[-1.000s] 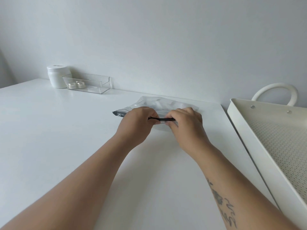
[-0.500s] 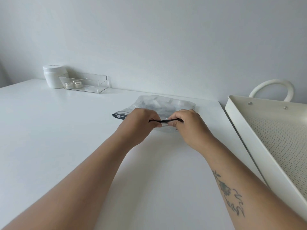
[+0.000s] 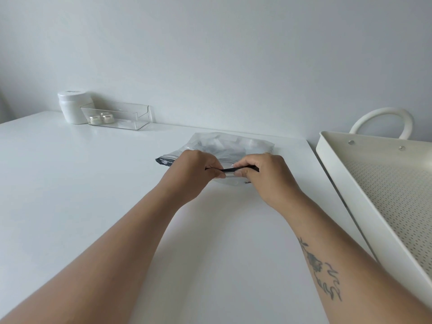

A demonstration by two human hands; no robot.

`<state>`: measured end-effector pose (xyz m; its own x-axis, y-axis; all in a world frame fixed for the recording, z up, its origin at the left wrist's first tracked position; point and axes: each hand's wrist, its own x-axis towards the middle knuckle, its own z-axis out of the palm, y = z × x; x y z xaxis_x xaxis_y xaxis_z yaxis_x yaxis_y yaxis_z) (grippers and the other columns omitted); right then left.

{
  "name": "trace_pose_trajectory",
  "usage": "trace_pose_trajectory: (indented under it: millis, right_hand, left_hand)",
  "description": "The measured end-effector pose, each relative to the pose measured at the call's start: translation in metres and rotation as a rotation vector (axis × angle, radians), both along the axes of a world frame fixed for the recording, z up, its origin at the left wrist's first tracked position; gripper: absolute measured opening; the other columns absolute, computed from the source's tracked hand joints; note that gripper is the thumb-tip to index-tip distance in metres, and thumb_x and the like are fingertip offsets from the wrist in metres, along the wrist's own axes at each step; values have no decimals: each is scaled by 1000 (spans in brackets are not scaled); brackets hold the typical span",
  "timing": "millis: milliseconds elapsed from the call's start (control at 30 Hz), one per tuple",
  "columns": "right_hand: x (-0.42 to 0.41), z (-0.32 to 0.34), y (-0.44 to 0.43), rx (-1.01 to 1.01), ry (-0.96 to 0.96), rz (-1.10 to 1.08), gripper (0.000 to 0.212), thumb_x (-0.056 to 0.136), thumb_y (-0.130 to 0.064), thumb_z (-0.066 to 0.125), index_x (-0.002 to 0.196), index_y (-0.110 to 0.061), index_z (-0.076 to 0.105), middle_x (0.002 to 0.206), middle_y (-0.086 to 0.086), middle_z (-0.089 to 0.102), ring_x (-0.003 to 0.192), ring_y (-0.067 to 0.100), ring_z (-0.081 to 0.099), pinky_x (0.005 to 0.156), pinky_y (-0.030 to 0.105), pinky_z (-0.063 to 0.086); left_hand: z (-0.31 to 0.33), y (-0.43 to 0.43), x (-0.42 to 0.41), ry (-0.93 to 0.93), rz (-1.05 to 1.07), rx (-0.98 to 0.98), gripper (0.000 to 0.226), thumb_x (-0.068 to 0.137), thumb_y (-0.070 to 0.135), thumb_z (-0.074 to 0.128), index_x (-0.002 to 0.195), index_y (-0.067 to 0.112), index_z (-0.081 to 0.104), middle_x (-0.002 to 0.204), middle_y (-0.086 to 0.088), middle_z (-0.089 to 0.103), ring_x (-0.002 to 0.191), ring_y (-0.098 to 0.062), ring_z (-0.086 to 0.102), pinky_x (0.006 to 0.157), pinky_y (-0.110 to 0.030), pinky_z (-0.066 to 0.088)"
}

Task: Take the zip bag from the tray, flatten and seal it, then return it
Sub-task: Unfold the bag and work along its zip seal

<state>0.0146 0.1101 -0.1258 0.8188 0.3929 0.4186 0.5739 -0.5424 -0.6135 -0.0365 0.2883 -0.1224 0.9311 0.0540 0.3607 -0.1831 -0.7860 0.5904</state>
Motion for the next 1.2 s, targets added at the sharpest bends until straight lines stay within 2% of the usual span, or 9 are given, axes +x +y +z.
trace_pose_trajectory:
  millis: [133, 200, 300, 467, 600, 700, 800, 967, 1200]
  right_hand:
    - [0, -2, 1, -25, 2, -27, 8, 86, -23, 68, 85, -29, 74, 76, -6, 52, 74, 16, 53, 67, 31, 44]
    - [-1, -2, 3, -74, -32, -10, 9, 90, -20, 64, 88, -22, 72, 74, -14, 49, 82, 21, 50, 74, 34, 44]
    - [-2, -2, 6, -158, -107, 17, 11, 94, -17, 59, 89, -16, 69, 74, -18, 53, 93, 20, 45, 83, 39, 42]
    - [-2, -1, 4, -146, -167, -19, 11, 93, -16, 58, 86, -19, 66, 77, -15, 57, 92, 20, 47, 81, 40, 43]
    - [0, -2, 0, -119, -177, -68, 9, 93, -18, 60, 85, -19, 66, 77, -16, 57, 95, 22, 48, 82, 39, 42]
    - [1, -3, -1, -128, -196, -98, 7, 93, -18, 60, 89, -19, 65, 86, -12, 63, 96, 23, 48, 86, 40, 41]
    - [0, -3, -1, -142, -224, -115, 6, 94, -21, 59, 93, -22, 64, 95, -11, 66, 98, 22, 47, 89, 36, 34]
    - [-7, 4, 14, -299, -406, -112, 14, 90, -23, 63, 103, -26, 66, 100, -11, 66, 106, 20, 48, 109, 40, 19]
    - [-8, 2, 19, -267, -352, -124, 3, 91, -19, 61, 91, -18, 63, 90, -2, 66, 90, 24, 51, 80, 33, 34]
  left_hand:
    - [-1, -1, 0, 11, -3, 7, 8, 88, 23, 67, 85, 19, 73, 78, -7, 70, 75, -27, 61, 69, -42, 49]
    - [-2, -3, 0, 27, -9, 32, 9, 90, 23, 64, 85, 18, 69, 79, -2, 67, 75, -25, 60, 69, -43, 49]
    - [-3, -6, 1, 30, -23, 95, 10, 93, 23, 59, 85, 20, 63, 81, 5, 62, 78, -21, 57, 71, -40, 48]
    - [-1, -5, 0, -36, 6, 103, 10, 91, 26, 62, 84, 20, 65, 77, 8, 61, 74, -18, 55, 66, -34, 43]
    - [3, 2, -2, -49, 16, 61, 13, 81, 31, 74, 88, 22, 69, 86, 12, 64, 87, -14, 59, 75, -34, 48]
    - [3, 1, -2, -49, 43, 114, 4, 84, 26, 71, 85, 23, 69, 88, 10, 65, 92, -16, 58, 81, -38, 47]
    - [1, -1, -1, -72, 38, 145, 4, 89, 20, 65, 86, 18, 68, 88, 6, 65, 92, -19, 58, 88, -41, 44]
    - [0, -5, 1, -113, 76, 204, 8, 93, 16, 59, 89, 16, 66, 87, 4, 63, 87, -22, 56, 79, -39, 43]
    - [0, -9, 0, -108, 42, 162, 8, 91, 19, 62, 93, 15, 68, 91, 3, 65, 92, -20, 57, 85, -41, 44]
